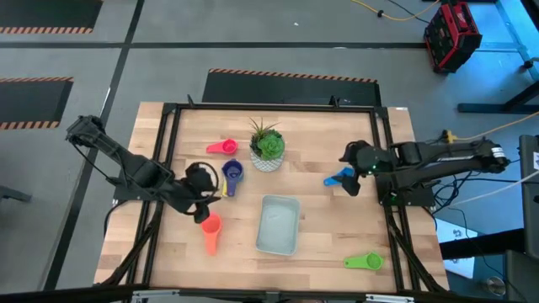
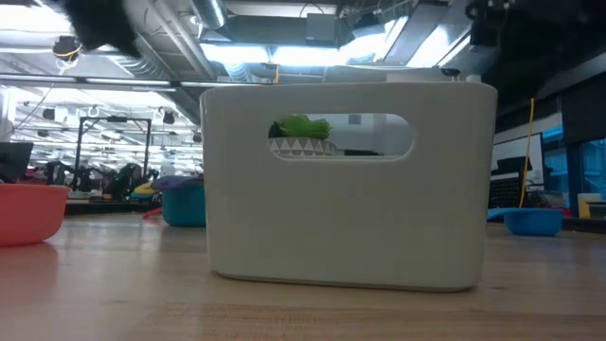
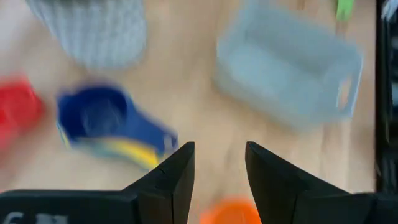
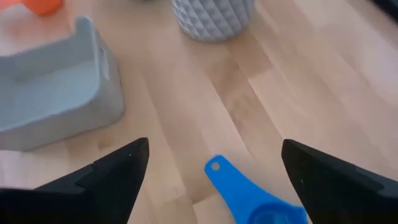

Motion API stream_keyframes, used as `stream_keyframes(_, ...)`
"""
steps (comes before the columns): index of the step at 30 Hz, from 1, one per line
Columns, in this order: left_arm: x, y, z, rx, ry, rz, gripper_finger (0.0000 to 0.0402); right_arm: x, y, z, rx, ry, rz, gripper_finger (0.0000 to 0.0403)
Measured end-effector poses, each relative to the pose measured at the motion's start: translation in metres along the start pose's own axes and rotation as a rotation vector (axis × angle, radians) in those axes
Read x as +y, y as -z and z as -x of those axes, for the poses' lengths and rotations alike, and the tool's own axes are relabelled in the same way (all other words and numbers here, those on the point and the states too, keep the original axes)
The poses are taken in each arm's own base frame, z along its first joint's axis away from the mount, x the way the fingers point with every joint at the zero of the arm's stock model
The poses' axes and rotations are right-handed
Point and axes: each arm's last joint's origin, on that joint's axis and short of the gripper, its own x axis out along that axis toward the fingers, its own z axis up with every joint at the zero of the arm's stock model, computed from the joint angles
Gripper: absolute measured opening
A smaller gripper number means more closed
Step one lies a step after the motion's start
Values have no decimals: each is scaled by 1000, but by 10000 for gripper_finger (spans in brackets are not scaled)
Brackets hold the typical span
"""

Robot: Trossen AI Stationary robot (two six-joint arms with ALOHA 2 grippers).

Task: Nest measuring cups in basket
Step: Stack the orange measuring cup on top of the purple measuring cup

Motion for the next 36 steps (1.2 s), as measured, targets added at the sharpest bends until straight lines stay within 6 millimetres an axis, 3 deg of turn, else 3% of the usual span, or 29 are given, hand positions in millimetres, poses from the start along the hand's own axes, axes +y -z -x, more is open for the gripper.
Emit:
stream_keyframes(5, 5, 14, -2, 236, -11, 94, 135, -2, 9, -9, 29, 16, -17, 370)
stream_keyframes(11, 1, 28, -11, 392, -67, 122, 135, -4, 18, -21, 20, 31, -17, 370)
stream_keyframes(25, -15, 48, -54, 527, -219, 37, 135, -8, 30, -33, 40, 43, -9, 370)
stream_keyframes(36, -19, 53, -66, 539, -236, 28, 135, -8, 31, -33, 40, 43, -8, 370)
